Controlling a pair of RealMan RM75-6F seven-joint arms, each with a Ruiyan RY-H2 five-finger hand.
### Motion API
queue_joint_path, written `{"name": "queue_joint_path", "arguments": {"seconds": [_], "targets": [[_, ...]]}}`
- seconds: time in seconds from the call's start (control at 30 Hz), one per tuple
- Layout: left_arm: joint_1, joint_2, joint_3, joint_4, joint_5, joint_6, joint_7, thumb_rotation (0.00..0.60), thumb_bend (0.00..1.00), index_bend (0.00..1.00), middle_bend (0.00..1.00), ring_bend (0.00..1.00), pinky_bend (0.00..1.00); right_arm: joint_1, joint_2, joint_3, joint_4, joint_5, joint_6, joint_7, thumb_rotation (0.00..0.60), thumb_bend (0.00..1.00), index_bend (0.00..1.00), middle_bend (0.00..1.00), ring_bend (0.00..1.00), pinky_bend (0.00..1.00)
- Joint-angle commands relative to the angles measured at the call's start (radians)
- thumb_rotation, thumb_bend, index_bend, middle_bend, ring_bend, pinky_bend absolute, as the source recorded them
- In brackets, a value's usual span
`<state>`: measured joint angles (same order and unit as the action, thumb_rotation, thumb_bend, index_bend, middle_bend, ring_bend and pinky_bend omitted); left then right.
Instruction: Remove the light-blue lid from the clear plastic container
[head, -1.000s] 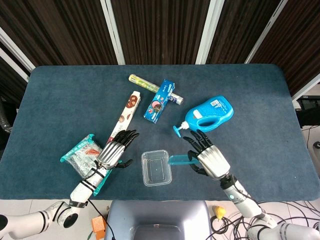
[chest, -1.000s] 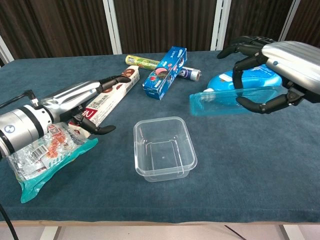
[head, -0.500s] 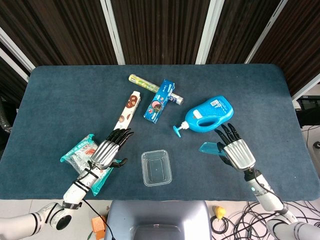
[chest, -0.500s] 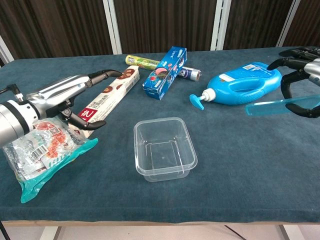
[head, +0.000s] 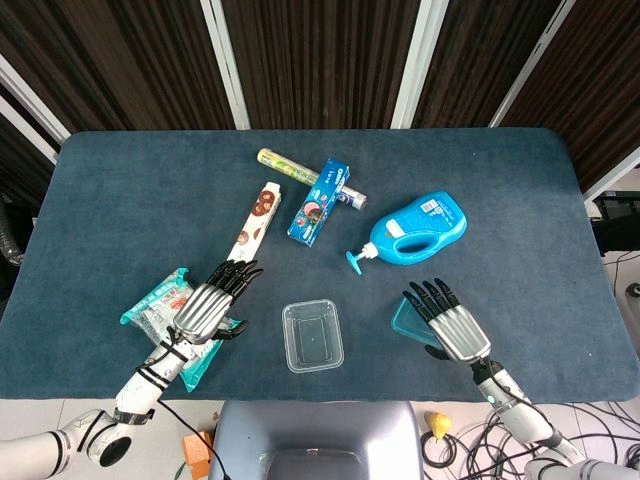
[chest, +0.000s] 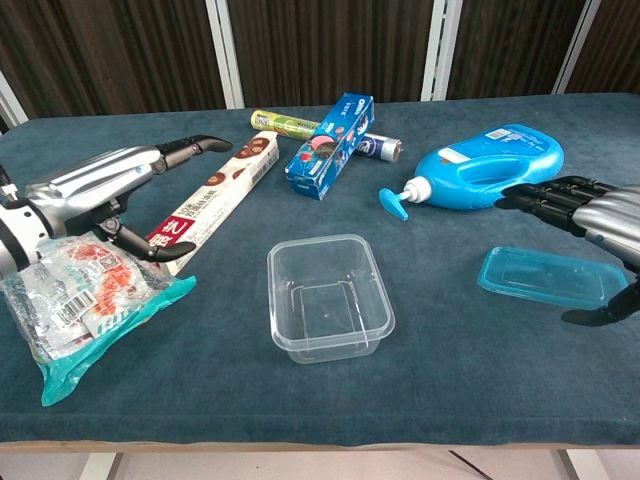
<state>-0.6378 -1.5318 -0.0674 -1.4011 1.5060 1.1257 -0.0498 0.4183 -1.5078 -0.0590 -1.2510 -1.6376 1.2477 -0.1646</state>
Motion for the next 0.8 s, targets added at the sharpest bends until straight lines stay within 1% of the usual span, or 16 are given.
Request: {"name": "queue_joint_path", "arguments": {"seconds": [0.03,0.1,0.17,0.27,0.3,0.37,0.47,0.5,0.57,0.63,0.7,0.77,0.8], "targets": [[0.01,0.041,0.011,-0.039,0.0,-0.002,0.006,0.6,0.29,0.0,0.0,0.0,0.0,0.0,0.13,-0.057,-0.212,0.017,-0.098,-0.127,0.6,0.03,0.0,0.0,0.0,0.0],[0.015,0.071,0.016,-0.066,-0.002,-0.006,0.017,0.6,0.29,0.0,0.0,0.0,0.0,0.001,0.175,-0.074,-0.286,0.02,-0.124,-0.179,0.6,0.01,0.0,0.0,0.0,0.0],[0.022,0.094,0.02,-0.089,0.0,-0.002,0.02,0.6,0.29,0.0,0.0,0.0,0.0,-0.001,0.211,-0.085,-0.347,0.022,-0.135,-0.205,0.6,0.0,0.0,0.0,0.0,0.0],[0.037,0.141,0.033,-0.136,0.005,0.006,0.015,0.6,0.29,0.0,0.0,0.0,0.0,-0.018,0.269,-0.102,-0.436,0.011,-0.113,-0.199,0.6,0.0,0.0,0.0,0.0,0.0],[0.046,0.168,0.044,-0.161,0.01,0.008,0.019,0.6,0.29,0.0,0.0,0.0,0.0,-0.034,0.294,-0.107,-0.468,0.002,-0.082,-0.189,0.6,0.0,0.0,0.0,0.0,0.0],[0.064,0.212,0.069,-0.2,0.024,0.017,0.039,0.6,0.29,0.0,0.0,0.0,0.0,-0.071,0.322,-0.11,-0.499,-0.015,-0.01,-0.188,0.6,0.0,0.0,0.0,0.0,0.0],[0.113,0.297,0.131,-0.274,0.053,0.044,0.08,0.6,0.3,0.0,0.0,0.0,0.0,-0.165,0.353,-0.111,-0.534,0.0,0.129,-0.225,0.6,0.0,0.0,0.0,0.0,0.0],[0.136,0.316,0.154,-0.286,0.066,0.065,0.093,0.6,0.3,0.0,0.0,0.0,0.0,-0.196,0.362,-0.111,-0.548,0.02,0.164,-0.245,0.6,0.0,0.0,0.0,0.0,0.0],[0.214,0.349,0.221,-0.287,0.109,0.142,0.127,0.6,0.3,0.0,0.0,0.0,0.0,-0.271,0.362,-0.105,-0.559,0.058,0.256,-0.269,0.6,0.0,0.0,0.0,0.0,0.0],[0.29,0.36,0.258,-0.264,0.125,0.225,0.166,0.6,0.3,0.0,0.0,0.0,0.0,-0.315,0.345,-0.098,-0.535,0.078,0.308,-0.255,0.6,0.0,0.0,0.0,0.0,0.0],[0.386,0.346,0.273,-0.211,0.122,0.345,0.193,0.6,0.3,0.0,0.0,0.0,0.0,-0.342,0.347,-0.094,-0.529,0.104,0.324,-0.267,0.6,0.0,0.0,0.0,0.0,0.0],[0.448,0.318,0.264,-0.144,0.12,0.435,0.157,0.6,0.3,0.0,0.0,0.0,0.0,-0.352,0.354,-0.081,-0.529,0.097,0.345,-0.254,0.6,0.0,0.0,0.0,0.0,0.0],[0.467,0.308,0.257,-0.118,0.108,0.454,0.126,0.6,0.31,0.0,0.0,0.0,0.0,-0.359,0.353,-0.073,-0.527,0.1,0.356,-0.244,0.6,0.0,0.0,0.0,0.0,0.0]]}}
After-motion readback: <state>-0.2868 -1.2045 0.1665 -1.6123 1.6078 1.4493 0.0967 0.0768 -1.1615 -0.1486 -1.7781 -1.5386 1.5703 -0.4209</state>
